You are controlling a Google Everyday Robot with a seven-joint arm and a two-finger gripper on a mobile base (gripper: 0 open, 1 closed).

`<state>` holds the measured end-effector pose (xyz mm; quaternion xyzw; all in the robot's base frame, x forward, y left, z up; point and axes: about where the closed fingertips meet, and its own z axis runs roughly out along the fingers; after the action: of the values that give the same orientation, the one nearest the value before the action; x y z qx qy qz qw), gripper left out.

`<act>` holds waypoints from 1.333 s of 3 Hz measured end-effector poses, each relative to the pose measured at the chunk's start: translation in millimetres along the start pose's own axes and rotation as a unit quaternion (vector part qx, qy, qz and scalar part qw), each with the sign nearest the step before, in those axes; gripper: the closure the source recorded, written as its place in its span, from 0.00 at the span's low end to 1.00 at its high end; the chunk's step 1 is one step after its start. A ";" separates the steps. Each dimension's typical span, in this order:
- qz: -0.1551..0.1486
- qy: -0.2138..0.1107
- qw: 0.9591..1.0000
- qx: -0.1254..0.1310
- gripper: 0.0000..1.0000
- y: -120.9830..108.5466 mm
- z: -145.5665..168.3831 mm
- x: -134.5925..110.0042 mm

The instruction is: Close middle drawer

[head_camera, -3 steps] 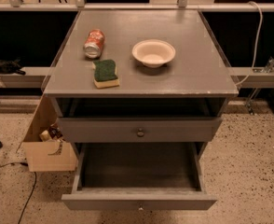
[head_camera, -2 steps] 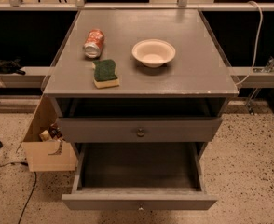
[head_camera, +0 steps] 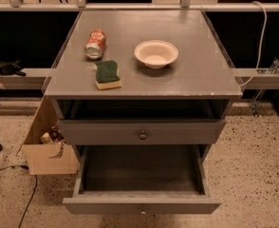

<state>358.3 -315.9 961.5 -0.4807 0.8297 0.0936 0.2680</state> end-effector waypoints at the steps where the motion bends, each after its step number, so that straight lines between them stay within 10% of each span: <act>1: 0.036 -0.028 0.999 -0.029 0.00 30.7 45.7 7.6; 2: 0.057 -0.045 0.994 -0.077 0.00 71.2 99.7 7.3; 4: 0.097 -0.084 0.989 -0.076 0.00 75.0 136.4 -1.3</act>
Offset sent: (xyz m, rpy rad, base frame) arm -0.0415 0.1179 -0.1382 0.2651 0.1720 0.0173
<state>343.7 -219.5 840.1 -0.4076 0.8371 0.2223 0.2892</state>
